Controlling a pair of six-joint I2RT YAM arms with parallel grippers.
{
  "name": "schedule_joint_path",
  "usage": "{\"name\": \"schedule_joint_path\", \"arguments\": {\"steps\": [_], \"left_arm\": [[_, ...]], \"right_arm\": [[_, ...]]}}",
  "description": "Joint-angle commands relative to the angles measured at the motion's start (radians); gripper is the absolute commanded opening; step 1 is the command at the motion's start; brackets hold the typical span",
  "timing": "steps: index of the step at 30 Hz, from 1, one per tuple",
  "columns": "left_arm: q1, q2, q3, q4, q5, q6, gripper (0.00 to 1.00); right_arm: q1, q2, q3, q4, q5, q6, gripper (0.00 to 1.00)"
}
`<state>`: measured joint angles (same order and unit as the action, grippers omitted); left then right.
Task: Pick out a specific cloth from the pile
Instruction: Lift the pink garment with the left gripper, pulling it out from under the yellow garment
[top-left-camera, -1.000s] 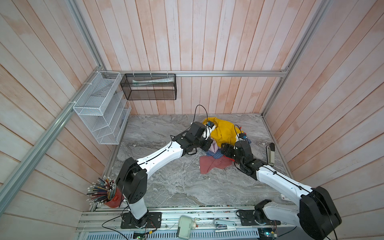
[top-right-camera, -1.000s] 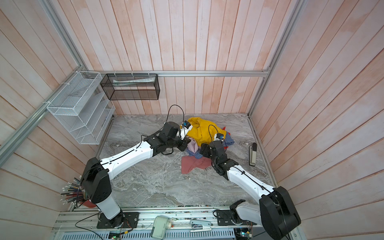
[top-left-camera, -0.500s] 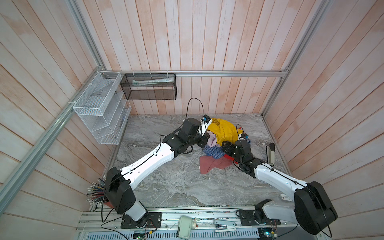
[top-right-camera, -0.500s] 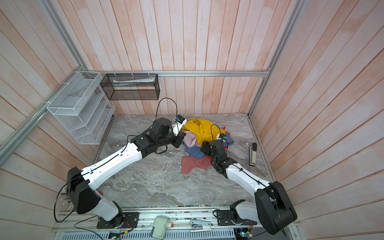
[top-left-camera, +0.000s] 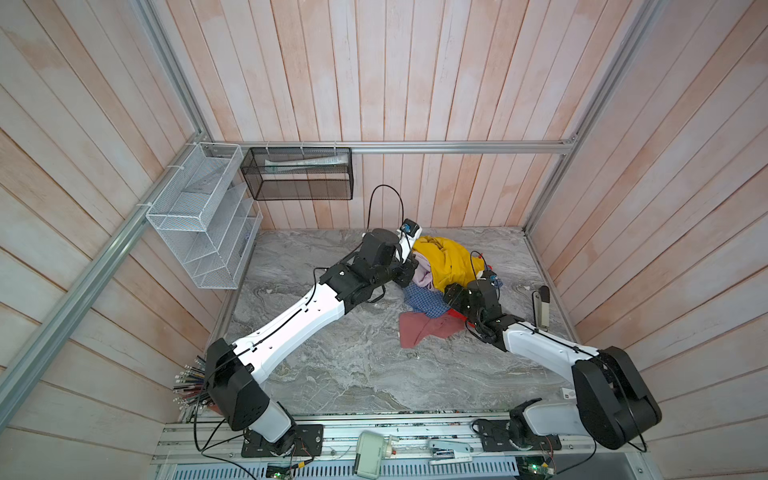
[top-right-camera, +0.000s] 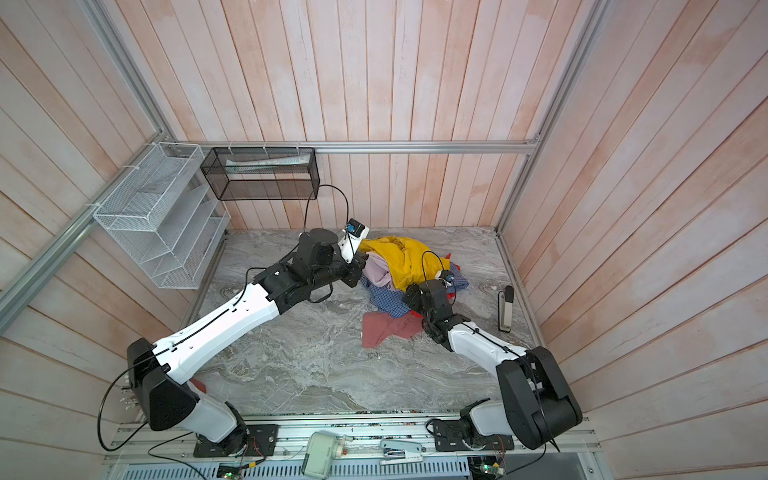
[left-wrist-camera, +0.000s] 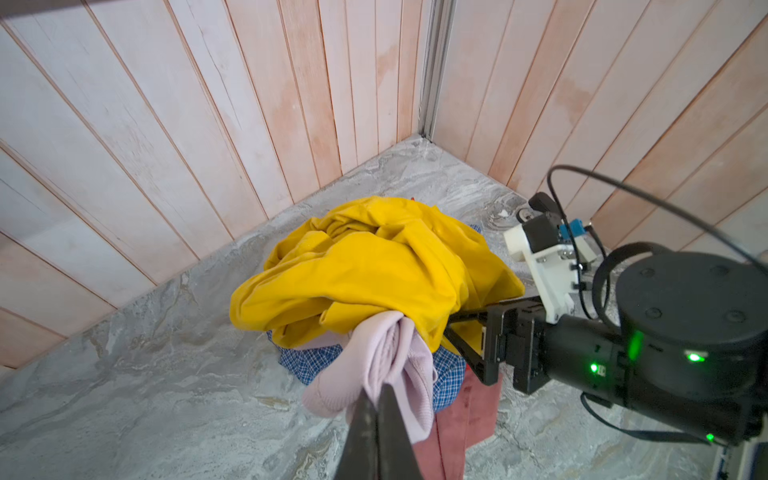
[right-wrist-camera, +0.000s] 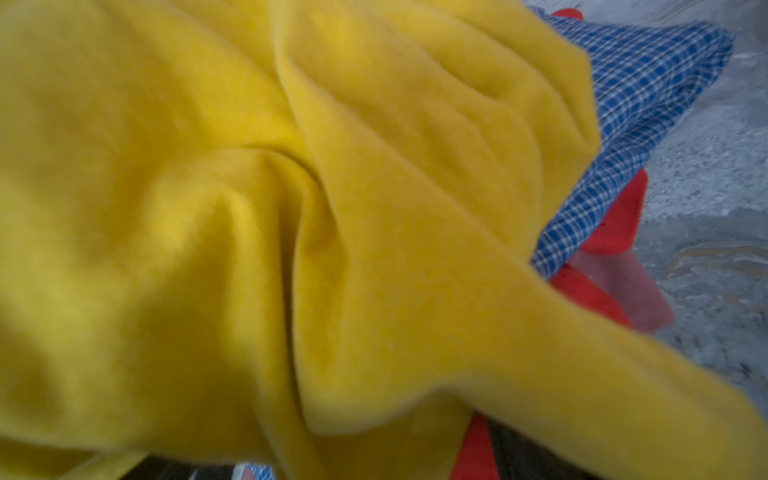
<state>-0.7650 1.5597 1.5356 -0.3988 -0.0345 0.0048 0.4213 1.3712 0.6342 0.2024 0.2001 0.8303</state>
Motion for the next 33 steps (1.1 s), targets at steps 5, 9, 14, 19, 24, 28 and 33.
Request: {"name": "schedule_joint_path", "arguments": {"steps": [5, 9, 14, 19, 24, 28, 33], "left_arm": [[0.024, -0.075, 0.09, 0.007, -0.09, 0.037, 0.0], [0.041, -0.085, 0.104, 0.004, -0.126, 0.053, 0.0], [0.069, -0.084, 0.143, -0.001, -0.144, 0.051, 0.0], [0.082, -0.093, 0.172, -0.001, -0.155, 0.054, 0.0], [0.09, -0.122, 0.181, 0.001, -0.212, 0.05, 0.0], [0.101, -0.159, 0.179, 0.02, -0.244, 0.056, 0.0], [0.106, -0.192, 0.185, 0.051, -0.294, 0.068, 0.0]], "right_arm": [[-0.018, 0.017, 0.004, 0.001, 0.0, 0.026, 0.96], [-0.022, 0.028, 0.005, 0.008, -0.001, 0.023, 0.98], [-0.028, 0.061, 0.007, 0.0, -0.003, 0.037, 0.98], [-0.031, 0.076, -0.009, 0.003, -0.004, 0.069, 0.98], [-0.032, 0.072, -0.026, 0.011, -0.007, 0.089, 0.98], [-0.033, 0.068, -0.034, 0.02, -0.011, 0.092, 0.98], [-0.033, 0.071, -0.034, 0.02, -0.01, 0.095, 0.98]]}}
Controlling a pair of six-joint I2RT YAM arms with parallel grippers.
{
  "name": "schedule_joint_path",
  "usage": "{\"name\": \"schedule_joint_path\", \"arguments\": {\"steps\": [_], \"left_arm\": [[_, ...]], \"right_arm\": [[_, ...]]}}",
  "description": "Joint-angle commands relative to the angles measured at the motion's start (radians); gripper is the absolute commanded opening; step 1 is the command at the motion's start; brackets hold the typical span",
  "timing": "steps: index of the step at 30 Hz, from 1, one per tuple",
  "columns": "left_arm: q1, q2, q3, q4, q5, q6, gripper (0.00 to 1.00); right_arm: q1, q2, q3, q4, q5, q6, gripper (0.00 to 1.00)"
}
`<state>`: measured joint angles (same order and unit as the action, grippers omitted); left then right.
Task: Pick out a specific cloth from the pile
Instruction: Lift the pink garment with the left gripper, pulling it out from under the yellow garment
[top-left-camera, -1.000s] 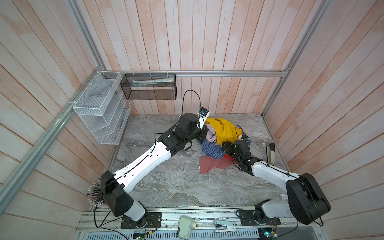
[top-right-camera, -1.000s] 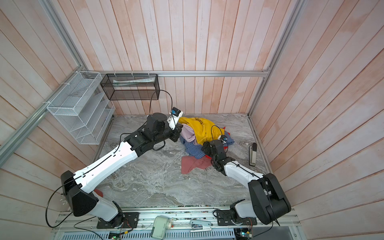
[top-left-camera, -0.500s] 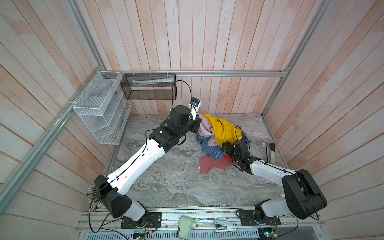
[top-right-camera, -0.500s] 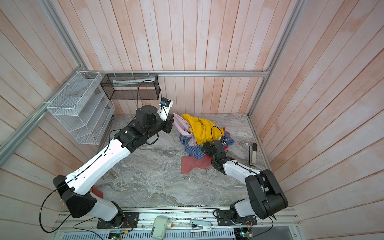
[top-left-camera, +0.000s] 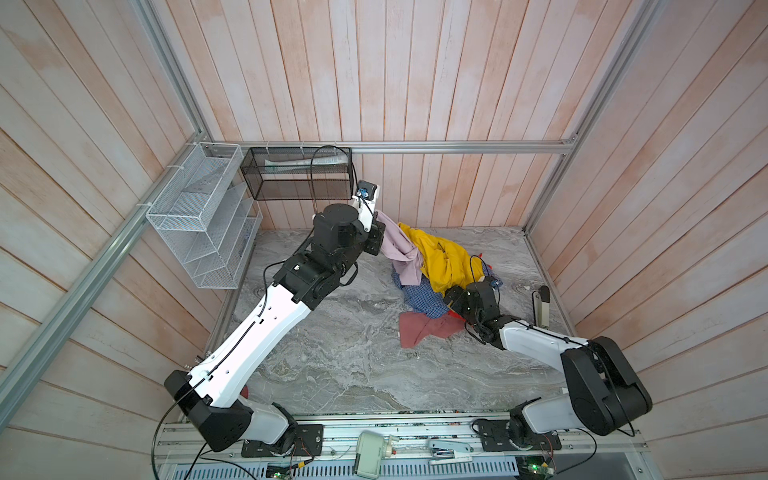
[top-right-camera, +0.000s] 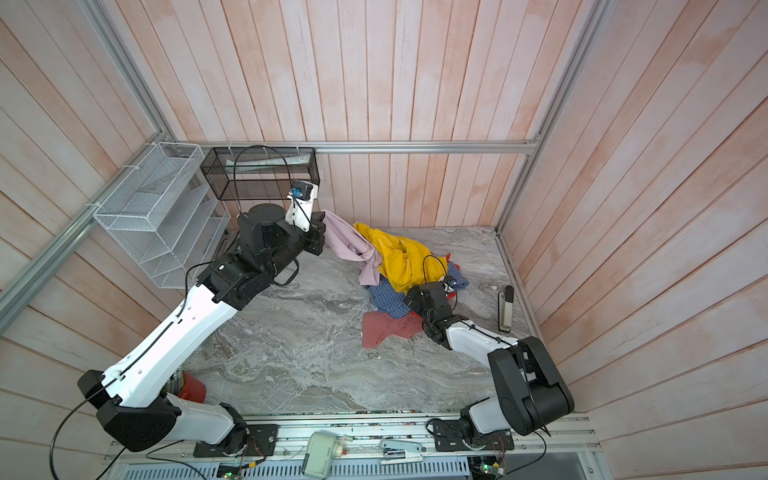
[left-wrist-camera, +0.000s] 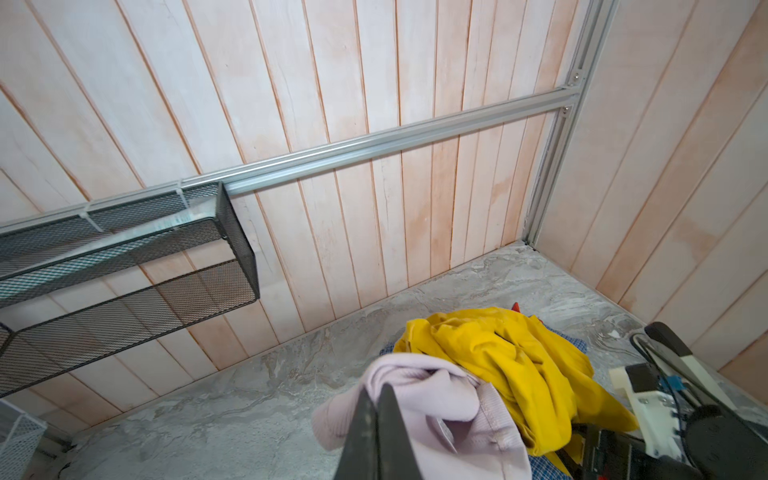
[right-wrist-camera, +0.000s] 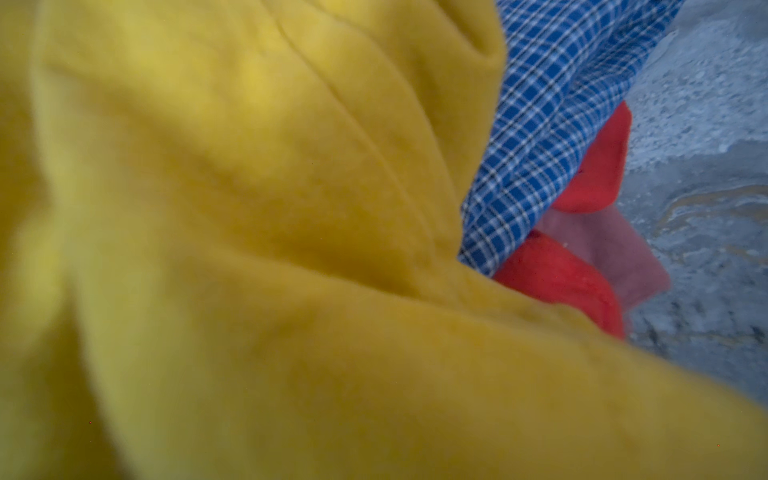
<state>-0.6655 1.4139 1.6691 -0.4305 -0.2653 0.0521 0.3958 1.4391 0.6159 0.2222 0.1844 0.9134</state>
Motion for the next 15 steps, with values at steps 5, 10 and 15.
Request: {"name": "schedule_joint_path", "arguments": {"steps": [5, 10, 15], "left_arm": [[0.007, -0.075, 0.062, 0.121, -0.107, 0.036, 0.0], [0.008, -0.094, 0.089, 0.144, -0.167, 0.077, 0.0], [0.009, -0.102, 0.145, 0.16, -0.222, 0.13, 0.0]], "right_arm": [[-0.009, -0.001, -0.019, -0.003, 0.011, 0.012, 0.98], [-0.009, -0.003, -0.018, -0.001, 0.016, 0.0, 0.98], [-0.008, -0.005, -0.016, 0.006, 0.018, -0.012, 0.98]]}}
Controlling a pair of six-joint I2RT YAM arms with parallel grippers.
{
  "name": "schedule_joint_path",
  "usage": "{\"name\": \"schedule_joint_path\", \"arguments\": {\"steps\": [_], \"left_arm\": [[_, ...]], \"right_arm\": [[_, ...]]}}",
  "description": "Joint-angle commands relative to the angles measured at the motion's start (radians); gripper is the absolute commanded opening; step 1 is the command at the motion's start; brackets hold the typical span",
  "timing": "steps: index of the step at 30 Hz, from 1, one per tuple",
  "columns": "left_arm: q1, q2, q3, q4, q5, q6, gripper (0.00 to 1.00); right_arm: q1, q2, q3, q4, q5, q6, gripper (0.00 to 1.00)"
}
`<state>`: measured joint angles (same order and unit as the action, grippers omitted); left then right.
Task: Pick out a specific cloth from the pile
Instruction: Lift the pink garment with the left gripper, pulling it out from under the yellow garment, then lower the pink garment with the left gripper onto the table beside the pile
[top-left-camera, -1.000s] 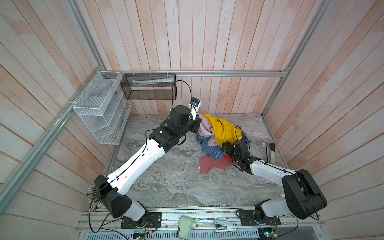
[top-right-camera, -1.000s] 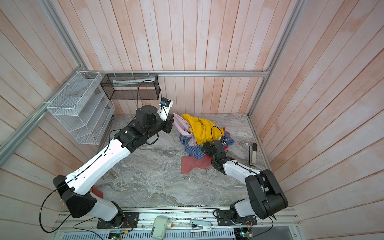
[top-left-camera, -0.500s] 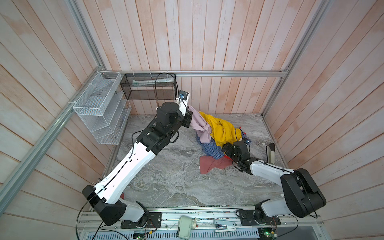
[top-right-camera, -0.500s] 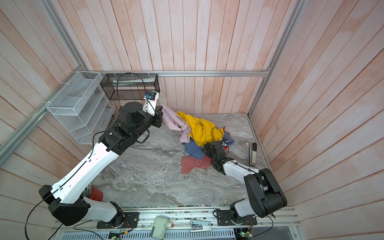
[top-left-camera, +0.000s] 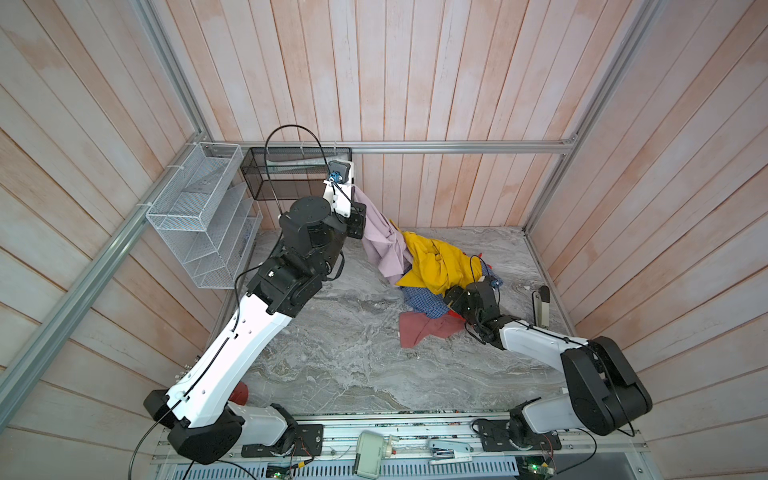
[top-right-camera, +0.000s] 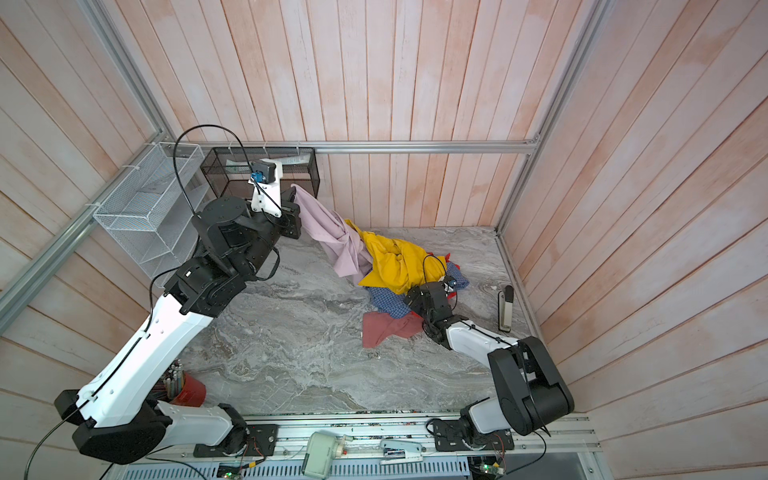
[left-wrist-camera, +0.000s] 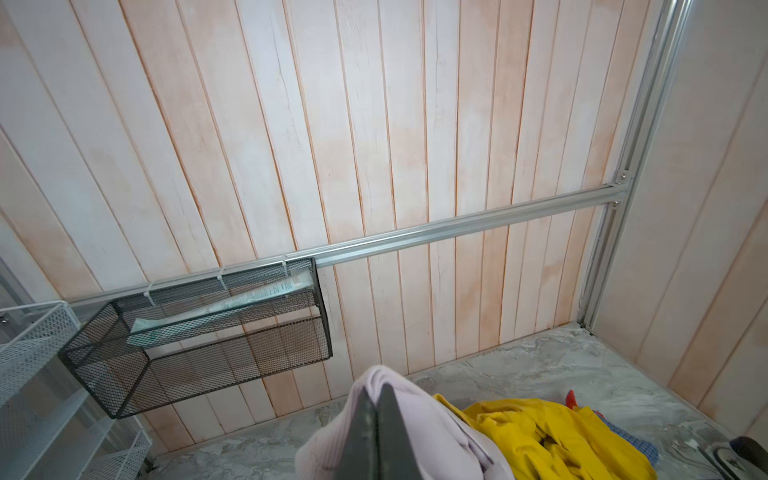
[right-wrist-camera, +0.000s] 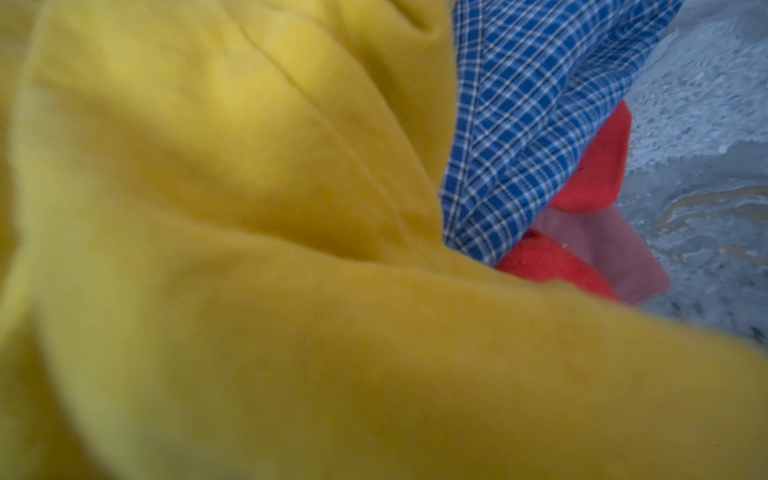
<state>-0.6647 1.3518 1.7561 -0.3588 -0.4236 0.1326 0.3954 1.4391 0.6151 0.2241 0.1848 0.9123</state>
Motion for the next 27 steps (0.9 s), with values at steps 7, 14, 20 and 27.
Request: {"name": "schedule_joint_path", "arguments": {"steps": [7, 14, 20, 27], "left_arm": [[0.009, -0.055, 0.118, 0.093, -0.082, 0.071, 0.0], [0.01, -0.043, 0.155, 0.093, -0.12, 0.123, 0.0], [0.062, -0.017, 0.172, 0.07, -0.136, 0.131, 0.0], [0.165, -0.027, 0.102, 0.037, -0.096, 0.048, 0.0]], "right_arm": [[-0.009, 0.002, -0.017, 0.005, 0.018, -0.009, 0.98], [-0.009, -0.001, -0.016, 0.003, 0.016, -0.013, 0.98], [-0.009, -0.042, -0.024, 0.003, 0.03, -0.019, 0.98], [-0.009, -0.164, -0.054, 0.012, 0.1, -0.02, 0.98]]}}
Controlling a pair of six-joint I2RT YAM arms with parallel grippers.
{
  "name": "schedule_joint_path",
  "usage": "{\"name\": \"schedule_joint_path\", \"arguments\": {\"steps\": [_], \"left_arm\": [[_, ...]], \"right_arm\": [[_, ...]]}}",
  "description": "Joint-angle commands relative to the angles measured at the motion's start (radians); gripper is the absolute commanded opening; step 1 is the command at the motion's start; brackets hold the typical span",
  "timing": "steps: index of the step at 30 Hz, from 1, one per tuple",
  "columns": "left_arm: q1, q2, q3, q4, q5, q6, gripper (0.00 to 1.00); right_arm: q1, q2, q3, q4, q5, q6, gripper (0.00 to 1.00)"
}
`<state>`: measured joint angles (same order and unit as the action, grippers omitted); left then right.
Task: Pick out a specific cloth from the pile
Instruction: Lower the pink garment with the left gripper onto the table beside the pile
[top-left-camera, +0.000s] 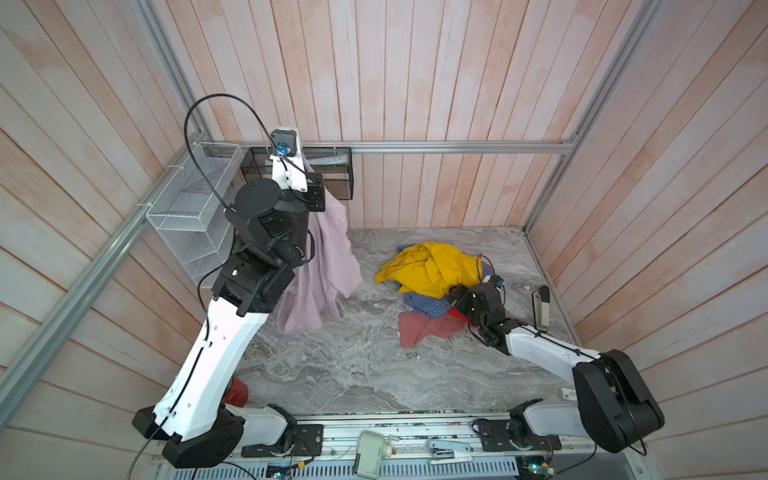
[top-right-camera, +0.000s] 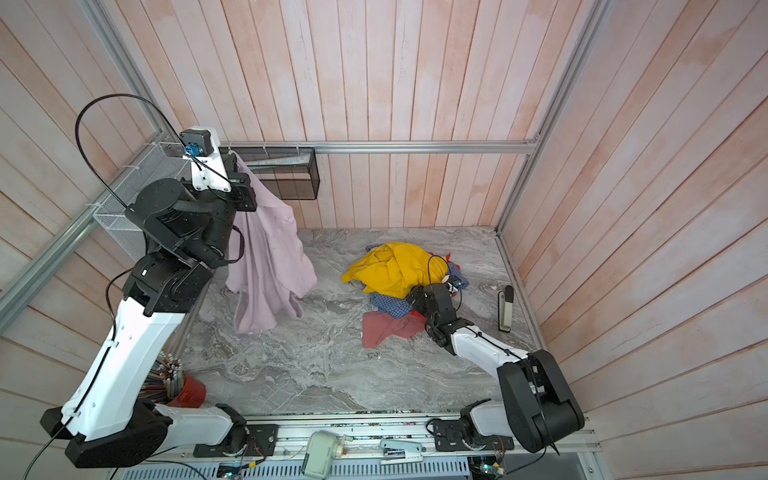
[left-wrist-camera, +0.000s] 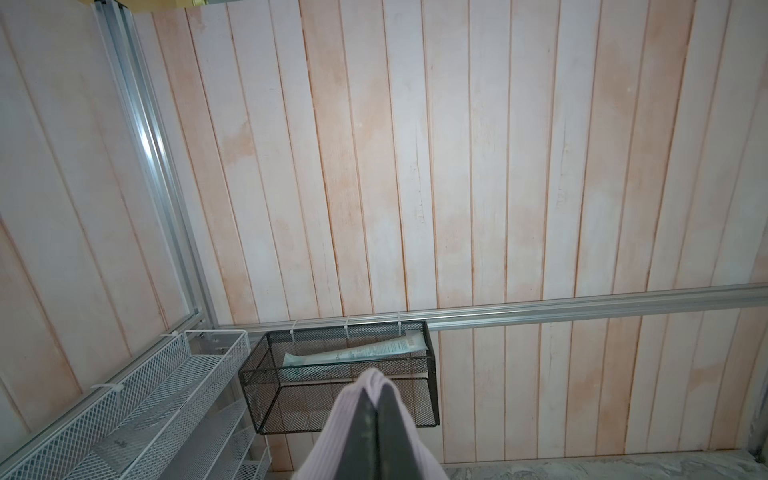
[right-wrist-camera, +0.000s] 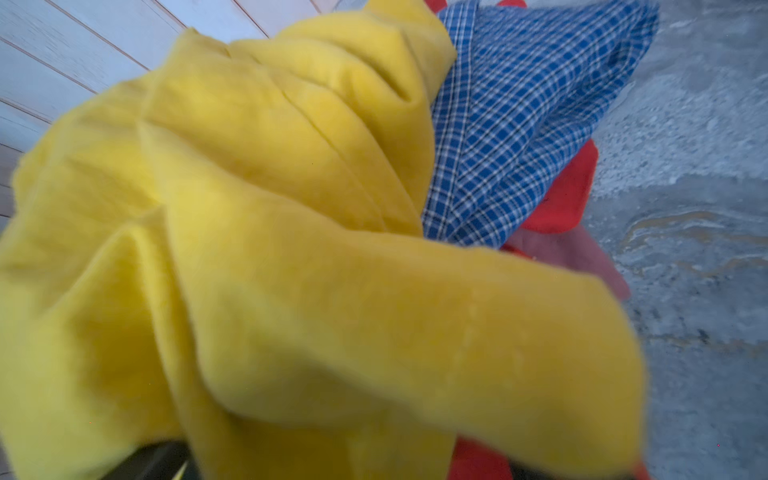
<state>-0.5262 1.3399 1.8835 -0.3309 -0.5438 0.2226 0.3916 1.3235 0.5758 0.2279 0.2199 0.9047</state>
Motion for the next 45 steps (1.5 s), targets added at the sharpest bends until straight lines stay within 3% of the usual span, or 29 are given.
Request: {"name": "schedule_joint_path", "arguments": {"steps": [1, 14, 25, 38, 45], "left_arm": [[0.049, -0.019, -0.042, -0.002, 0.038, -0.068, 0.0], [0.299, 0.063, -0.215, -0.066, 0.292, -0.272, 0.0], [0.333, 0.025, -0.324, -0.128, 0.294, -0.261, 0.0], [0.373, 0.264, -0.357, -0.238, 0.389, -0.225, 0.0], [0.373, 0.258, -0.534, -0.21, 0.433, -0.289, 0.0]], "right_arm": [[-0.005, -0.068, -0.023, 0.015, 0.075, -0.016, 0.98], [-0.006, -0.203, 0.0, -0.018, 0.087, -0.116, 0.98], [-0.005, -0.24, 0.011, -0.049, 0.105, -0.16, 0.98], [0.012, -0.231, 0.056, -0.099, 0.12, -0.213, 0.98], [0.013, -0.243, 0.044, -0.106, 0.129, -0.202, 0.98]]}}
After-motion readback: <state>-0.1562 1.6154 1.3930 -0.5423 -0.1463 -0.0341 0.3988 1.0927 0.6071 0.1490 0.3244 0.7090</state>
